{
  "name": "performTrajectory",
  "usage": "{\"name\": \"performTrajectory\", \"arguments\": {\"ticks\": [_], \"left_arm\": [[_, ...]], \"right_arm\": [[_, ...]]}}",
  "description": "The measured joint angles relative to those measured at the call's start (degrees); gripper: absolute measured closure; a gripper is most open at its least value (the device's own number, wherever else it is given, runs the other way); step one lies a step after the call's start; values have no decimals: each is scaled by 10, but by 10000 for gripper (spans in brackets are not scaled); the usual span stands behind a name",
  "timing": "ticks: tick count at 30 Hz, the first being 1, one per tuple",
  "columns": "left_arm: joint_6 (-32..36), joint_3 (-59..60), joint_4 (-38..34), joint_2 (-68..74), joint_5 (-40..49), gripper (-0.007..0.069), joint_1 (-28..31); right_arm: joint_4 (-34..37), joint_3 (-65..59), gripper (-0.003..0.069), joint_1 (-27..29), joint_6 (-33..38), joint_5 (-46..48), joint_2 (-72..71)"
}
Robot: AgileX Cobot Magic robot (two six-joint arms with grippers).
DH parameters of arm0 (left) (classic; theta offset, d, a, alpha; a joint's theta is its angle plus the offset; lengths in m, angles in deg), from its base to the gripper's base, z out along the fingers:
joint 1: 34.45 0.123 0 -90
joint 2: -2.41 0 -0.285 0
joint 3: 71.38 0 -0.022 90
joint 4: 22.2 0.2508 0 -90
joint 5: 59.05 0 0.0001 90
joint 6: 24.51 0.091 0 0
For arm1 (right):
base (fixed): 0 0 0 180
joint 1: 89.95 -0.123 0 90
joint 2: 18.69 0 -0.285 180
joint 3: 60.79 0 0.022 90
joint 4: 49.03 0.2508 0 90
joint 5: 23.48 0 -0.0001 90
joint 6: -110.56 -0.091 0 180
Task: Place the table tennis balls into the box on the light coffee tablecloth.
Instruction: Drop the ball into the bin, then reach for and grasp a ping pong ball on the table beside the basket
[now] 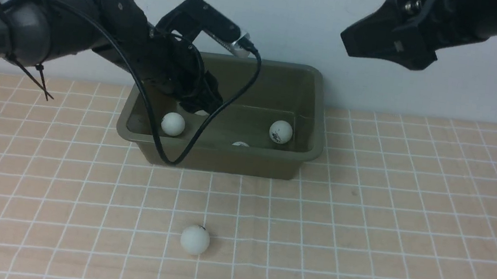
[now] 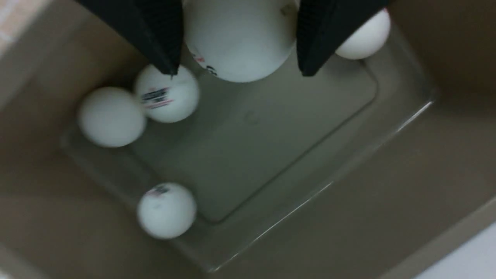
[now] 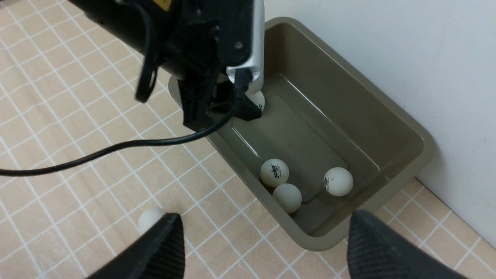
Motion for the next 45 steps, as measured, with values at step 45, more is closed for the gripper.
{"name": "performTrajectory", "arguments": {"ticks": [45], "left_arm": [[-190, 233, 53, -166, 152, 225, -101]], "right_arm": [[0, 0, 147, 0, 8, 5, 1]]}}
